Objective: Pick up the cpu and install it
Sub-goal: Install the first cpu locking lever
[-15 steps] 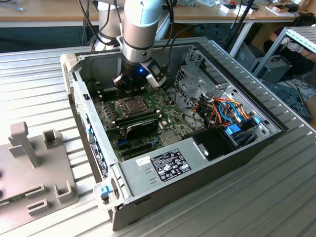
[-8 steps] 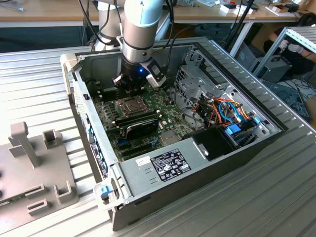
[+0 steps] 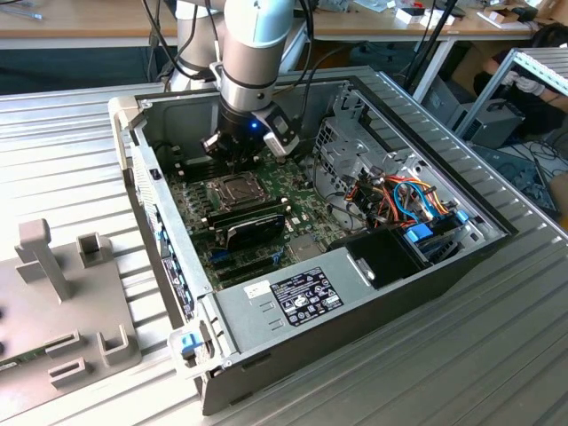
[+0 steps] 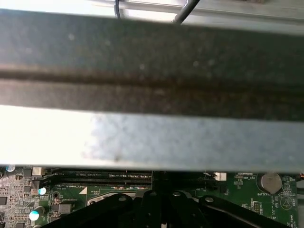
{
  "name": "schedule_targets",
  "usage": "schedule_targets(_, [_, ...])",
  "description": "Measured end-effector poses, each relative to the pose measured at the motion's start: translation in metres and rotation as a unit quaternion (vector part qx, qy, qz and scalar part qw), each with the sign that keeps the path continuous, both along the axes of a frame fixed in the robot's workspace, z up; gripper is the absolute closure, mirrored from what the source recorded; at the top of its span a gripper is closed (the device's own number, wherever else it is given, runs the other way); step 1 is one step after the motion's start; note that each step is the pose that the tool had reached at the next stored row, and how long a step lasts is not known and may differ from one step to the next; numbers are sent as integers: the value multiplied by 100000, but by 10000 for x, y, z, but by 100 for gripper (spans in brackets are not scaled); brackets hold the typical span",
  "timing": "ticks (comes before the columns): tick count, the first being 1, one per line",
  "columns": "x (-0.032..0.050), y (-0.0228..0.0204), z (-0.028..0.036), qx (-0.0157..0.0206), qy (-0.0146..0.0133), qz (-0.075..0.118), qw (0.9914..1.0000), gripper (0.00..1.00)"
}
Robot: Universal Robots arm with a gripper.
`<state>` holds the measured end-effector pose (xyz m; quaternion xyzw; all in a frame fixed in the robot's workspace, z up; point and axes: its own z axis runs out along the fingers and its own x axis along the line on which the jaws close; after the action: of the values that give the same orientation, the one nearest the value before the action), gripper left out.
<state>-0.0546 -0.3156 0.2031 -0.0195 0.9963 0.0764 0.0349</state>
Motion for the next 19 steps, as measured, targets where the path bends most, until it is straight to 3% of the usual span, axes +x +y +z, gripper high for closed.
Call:
schedule_targets(5, [5,-54,0,402,3,-10,99999,89])
schedule_targets(13, [9,-64,0,1147,6,-5,99993,89])
schedule_targets(19, [17,-96,0,2051,0,-7,99979,89])
